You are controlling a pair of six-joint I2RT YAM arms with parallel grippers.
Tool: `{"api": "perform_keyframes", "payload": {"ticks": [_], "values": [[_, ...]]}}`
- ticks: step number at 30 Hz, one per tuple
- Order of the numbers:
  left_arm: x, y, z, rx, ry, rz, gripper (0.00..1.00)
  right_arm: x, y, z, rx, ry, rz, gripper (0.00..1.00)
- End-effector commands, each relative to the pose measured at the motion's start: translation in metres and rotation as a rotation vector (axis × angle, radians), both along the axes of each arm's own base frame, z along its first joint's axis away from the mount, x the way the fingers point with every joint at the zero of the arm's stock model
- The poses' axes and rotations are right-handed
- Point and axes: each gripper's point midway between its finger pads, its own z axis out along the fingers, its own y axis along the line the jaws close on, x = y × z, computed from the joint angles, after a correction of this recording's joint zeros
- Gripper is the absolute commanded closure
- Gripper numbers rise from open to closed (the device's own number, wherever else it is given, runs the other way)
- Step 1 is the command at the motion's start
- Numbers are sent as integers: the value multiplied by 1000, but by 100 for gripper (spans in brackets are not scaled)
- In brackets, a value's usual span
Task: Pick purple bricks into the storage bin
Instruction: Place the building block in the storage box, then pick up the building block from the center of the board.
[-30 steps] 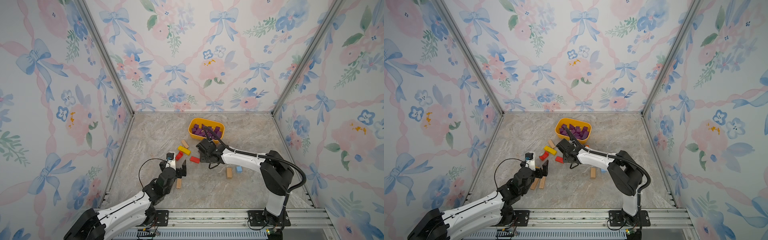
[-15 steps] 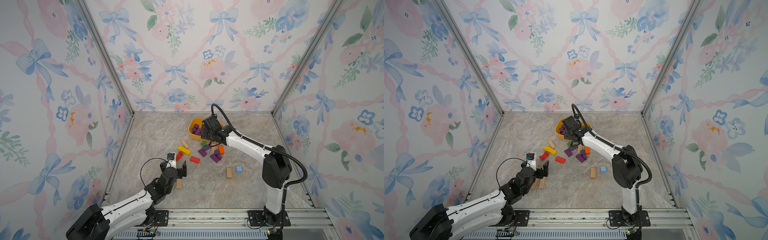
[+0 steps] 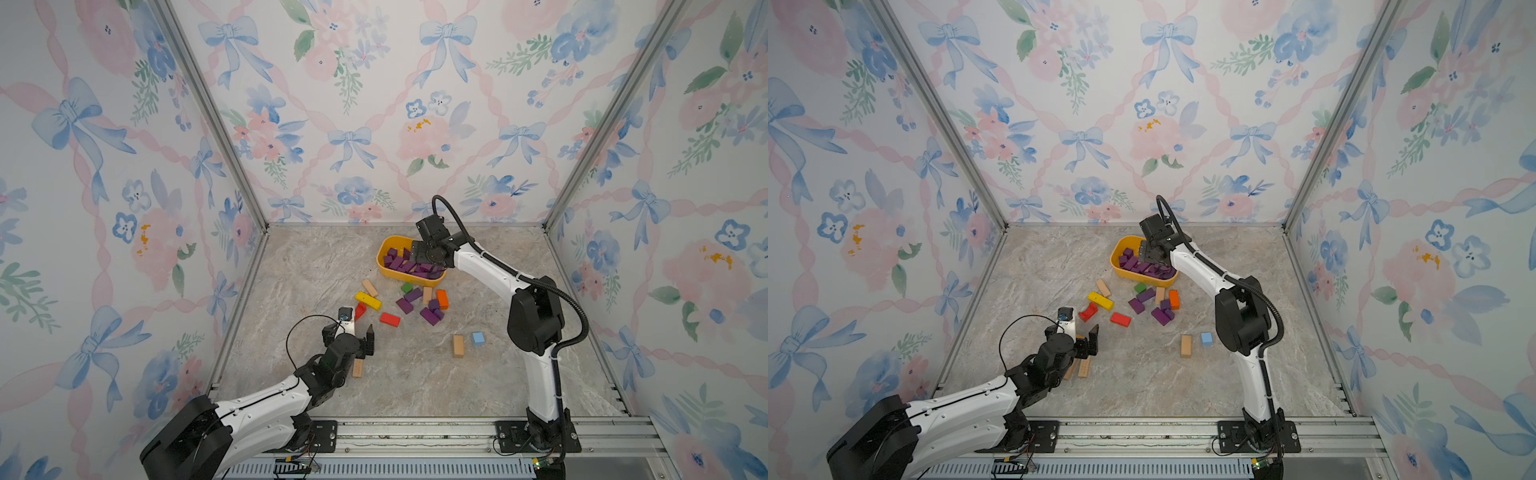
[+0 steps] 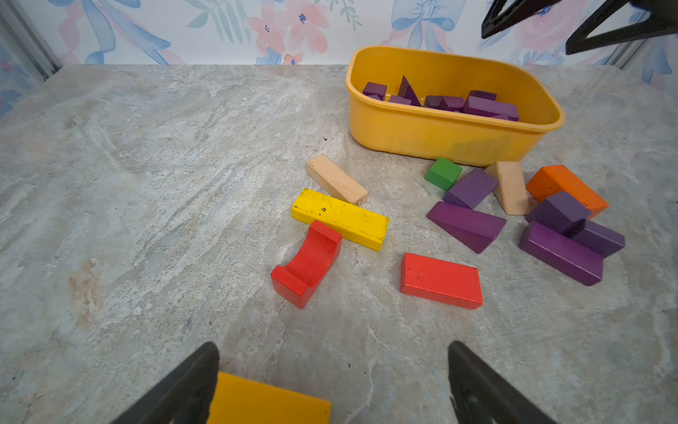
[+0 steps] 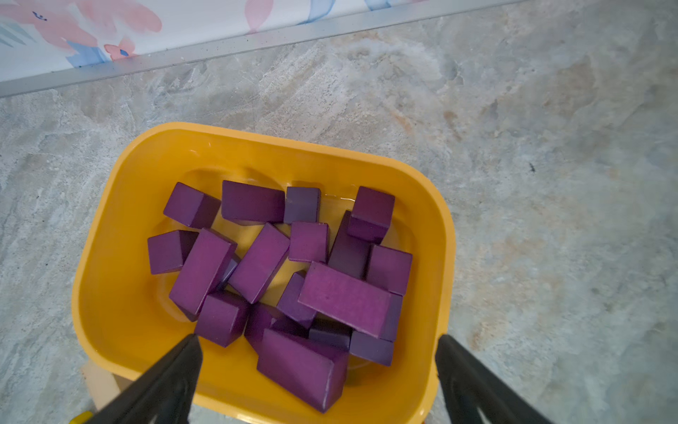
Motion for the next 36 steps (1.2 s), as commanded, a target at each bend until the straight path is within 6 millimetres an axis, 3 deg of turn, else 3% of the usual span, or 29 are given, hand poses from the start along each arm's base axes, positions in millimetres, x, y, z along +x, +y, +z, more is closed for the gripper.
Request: {"api": "perform_keyframes", "payload": {"ticks": [1, 7, 14, 23, 29, 36], "values": [[4, -7, 9, -21, -17, -21, 2, -16, -10, 31, -47, -40, 40, 3], [4, -12, 7, -21, -6, -44, 2, -59, -34, 57, -9, -144, 88, 3], [9, -35, 1, -21, 51, -110, 2, -112, -60, 70, -1, -154, 203, 3], [31, -74, 3, -114, 198, -57, 2, -168, -95, 72, 88, -155, 234, 3], [45, -120, 1, -219, 289, -31, 2, -202, -119, 67, 129, -161, 226, 3], [59, -156, -18, -187, 361, 17, 3, -226, -151, 58, 114, -165, 176, 3]]}}
